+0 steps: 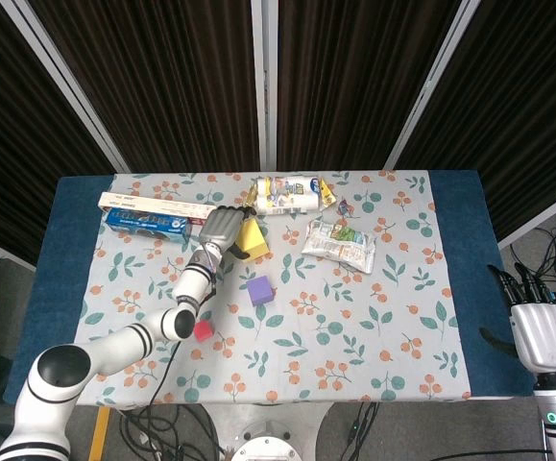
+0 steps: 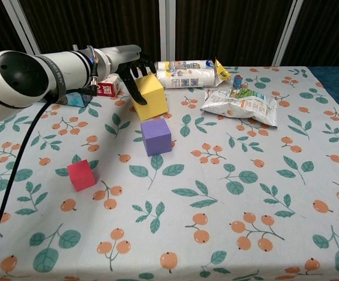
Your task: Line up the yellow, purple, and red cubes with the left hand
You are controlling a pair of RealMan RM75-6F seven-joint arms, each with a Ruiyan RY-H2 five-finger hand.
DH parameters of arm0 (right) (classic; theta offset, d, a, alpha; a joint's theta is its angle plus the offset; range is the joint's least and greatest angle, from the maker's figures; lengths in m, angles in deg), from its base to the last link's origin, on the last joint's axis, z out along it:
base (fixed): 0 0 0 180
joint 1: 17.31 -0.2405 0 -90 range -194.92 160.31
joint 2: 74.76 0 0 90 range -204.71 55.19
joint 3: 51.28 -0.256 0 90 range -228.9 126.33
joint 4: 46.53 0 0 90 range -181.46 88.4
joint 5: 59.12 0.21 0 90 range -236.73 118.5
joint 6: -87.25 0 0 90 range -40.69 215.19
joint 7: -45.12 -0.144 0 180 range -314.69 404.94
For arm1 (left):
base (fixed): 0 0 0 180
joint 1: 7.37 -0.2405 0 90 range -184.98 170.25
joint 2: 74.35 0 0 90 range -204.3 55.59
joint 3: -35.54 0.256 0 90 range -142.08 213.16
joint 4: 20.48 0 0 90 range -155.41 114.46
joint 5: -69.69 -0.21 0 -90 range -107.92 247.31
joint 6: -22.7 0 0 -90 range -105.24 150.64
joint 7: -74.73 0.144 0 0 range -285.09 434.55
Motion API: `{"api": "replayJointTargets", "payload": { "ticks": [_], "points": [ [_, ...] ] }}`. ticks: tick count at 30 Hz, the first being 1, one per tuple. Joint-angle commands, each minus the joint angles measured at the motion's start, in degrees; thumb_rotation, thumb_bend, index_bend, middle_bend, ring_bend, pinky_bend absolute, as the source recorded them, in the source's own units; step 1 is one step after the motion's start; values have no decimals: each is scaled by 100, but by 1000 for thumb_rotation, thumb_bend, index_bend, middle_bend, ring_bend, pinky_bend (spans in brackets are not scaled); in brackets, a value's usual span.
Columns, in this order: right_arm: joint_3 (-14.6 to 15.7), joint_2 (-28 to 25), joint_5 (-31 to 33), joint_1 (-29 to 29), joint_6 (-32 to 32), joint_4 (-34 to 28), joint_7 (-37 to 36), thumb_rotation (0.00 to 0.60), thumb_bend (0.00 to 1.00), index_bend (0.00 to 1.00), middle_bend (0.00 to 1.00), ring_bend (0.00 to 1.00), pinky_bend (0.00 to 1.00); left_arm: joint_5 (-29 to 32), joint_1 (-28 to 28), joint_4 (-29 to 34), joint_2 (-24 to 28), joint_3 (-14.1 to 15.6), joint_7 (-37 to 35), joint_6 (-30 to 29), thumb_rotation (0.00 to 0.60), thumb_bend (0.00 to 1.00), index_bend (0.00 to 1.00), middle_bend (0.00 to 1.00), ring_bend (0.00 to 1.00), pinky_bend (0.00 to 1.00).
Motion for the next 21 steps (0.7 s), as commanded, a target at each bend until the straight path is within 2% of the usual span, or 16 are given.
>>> {"api": "replayJointTargets", "payload": {
  "ticks": [1, 5, 10, 14, 21],
  "points": [
    [0, 3, -4, 4, -9, -1, -2, 600, 65, 78, 181, 20, 137, -230, -74, 135, 68, 61, -137, -75, 600, 21, 352, 483, 363, 225],
    [-1, 1, -17, 5, -20, -14, 9, 600, 65, 78, 181, 20, 137, -558, -184, 367, 215, 137, -313, -176, 600, 35, 380, 534, 400, 227],
    [7, 3, -53, 15, -50, -34, 8, 600, 66, 78, 181, 20, 137, -1033, -424, 824, 525, 291, -501, -454, 600, 40, 381, 539, 404, 228],
    [21, 9, -110, 23, -85, -49, 10, 600, 65, 78, 181, 20, 137, -1427, -697, 1305, 870, 513, -636, -646, 600, 40, 381, 539, 404, 227],
    [45, 36, -166, 51, -137, -50, 4, 600, 65, 78, 181, 20, 137, -2173, -1034, 1684, 1220, 947, -888, -872, 600, 43, 381, 535, 404, 227]
  ]
}}
